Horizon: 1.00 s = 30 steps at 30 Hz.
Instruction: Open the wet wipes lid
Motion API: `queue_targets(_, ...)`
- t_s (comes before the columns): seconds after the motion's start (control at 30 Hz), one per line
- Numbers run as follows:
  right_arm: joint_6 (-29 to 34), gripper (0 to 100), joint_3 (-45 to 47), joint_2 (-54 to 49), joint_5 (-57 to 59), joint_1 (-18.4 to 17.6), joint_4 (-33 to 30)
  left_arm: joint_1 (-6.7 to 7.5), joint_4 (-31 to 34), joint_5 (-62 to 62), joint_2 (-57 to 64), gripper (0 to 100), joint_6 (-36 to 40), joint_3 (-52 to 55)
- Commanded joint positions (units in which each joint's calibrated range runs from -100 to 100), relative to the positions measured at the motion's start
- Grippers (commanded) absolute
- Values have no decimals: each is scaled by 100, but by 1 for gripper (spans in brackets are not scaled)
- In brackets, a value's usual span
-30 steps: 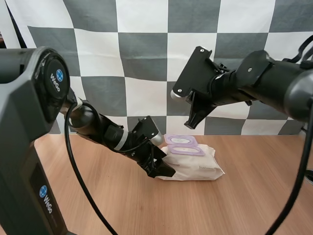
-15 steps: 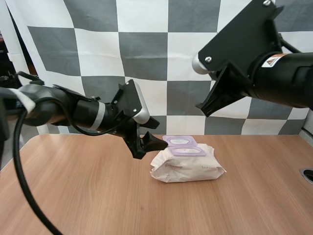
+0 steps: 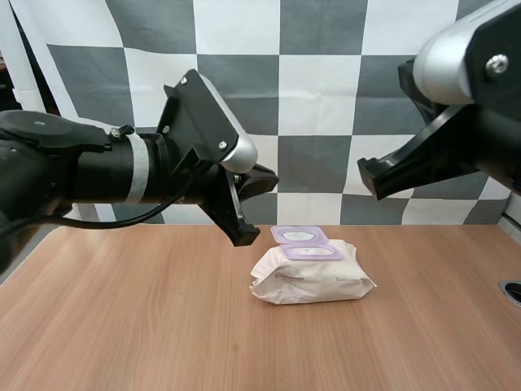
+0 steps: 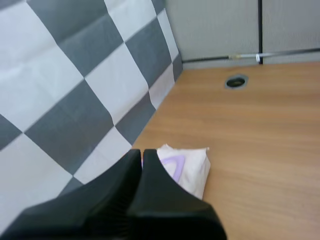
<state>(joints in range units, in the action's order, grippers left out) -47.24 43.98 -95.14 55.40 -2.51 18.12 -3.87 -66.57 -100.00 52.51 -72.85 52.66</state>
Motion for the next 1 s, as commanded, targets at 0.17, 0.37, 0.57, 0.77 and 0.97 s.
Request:
queue_targets(0.17,527,0,-2,-140,6,-1,-197,125,269,1012,4503,0,1587,-6)
queue_targets(0.37,964,0,170,-140,-401,-1,-395,125,1781,4414,4749,0,2550,112)
queue_targets(0.57,885,0,1317,-140,-1916,-1,-453,125,2330,6001,4749,0,3341,1292)
queue_targets(0.77,928,0,2672,-140,-2430,-1,-551,125,2429,6456,4749,0,3276,2790)
queue_targets(0.97,928,0,3744,-140,-2430,-1,-530,125,2482,8041,4749,0,3207,3814)
